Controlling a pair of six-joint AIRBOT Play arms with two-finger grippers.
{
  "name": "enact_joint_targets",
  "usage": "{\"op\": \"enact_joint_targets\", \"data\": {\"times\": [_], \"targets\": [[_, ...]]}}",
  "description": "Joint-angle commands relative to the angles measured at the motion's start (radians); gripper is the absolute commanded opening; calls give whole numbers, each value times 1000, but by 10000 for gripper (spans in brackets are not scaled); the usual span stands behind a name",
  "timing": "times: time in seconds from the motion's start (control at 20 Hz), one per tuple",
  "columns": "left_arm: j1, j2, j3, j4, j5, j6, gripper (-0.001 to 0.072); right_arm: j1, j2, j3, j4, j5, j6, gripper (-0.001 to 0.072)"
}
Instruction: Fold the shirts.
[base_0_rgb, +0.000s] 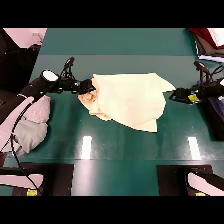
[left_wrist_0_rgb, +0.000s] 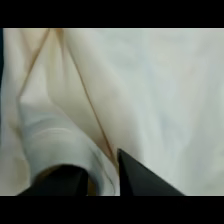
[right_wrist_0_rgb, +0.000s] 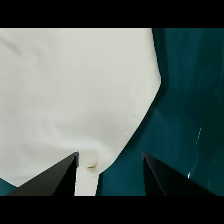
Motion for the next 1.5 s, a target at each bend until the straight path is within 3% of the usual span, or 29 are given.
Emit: {"op": "enact_joint_targets", "data": {"times": [0.0, 0.2, 0.35, 0.6, 1.05, 1.1, 1.2, 1.25, 1.45], "targets": [[0, -9, 5, -3, 21, 8, 31, -1, 1, -61, 2, -14, 29, 451], [14, 6, 98, 74, -57, 8, 31, 0, 0, -188, 89, 1, 19, 462], [28, 37, 229, 204, -161, 9, 32, 0, 0, -277, 201, 1, -46, 462], [47, 76, 451, 397, -325, 8, 32, 55, -1, -363, 211, -20, -49, 461], [47, 86, 502, 455, -405, 8, 32, 205, -1, -386, 210, -153, -48, 440], [47, 86, 502, 457, -406, 8, 32, 205, -1, -386, 210, -161, -48, 368], [47, 86, 502, 457, -412, 8, 32, 205, 0, -386, 210, -183, -48, 61], [47, 87, 502, 457, -415, 7, 32, 205, 3, -384, 209, -194, -49, 15], [47, 173, 526, 489, -404, 0, 31, 145, 152, -324, 207, -202, -49, 12]]}}
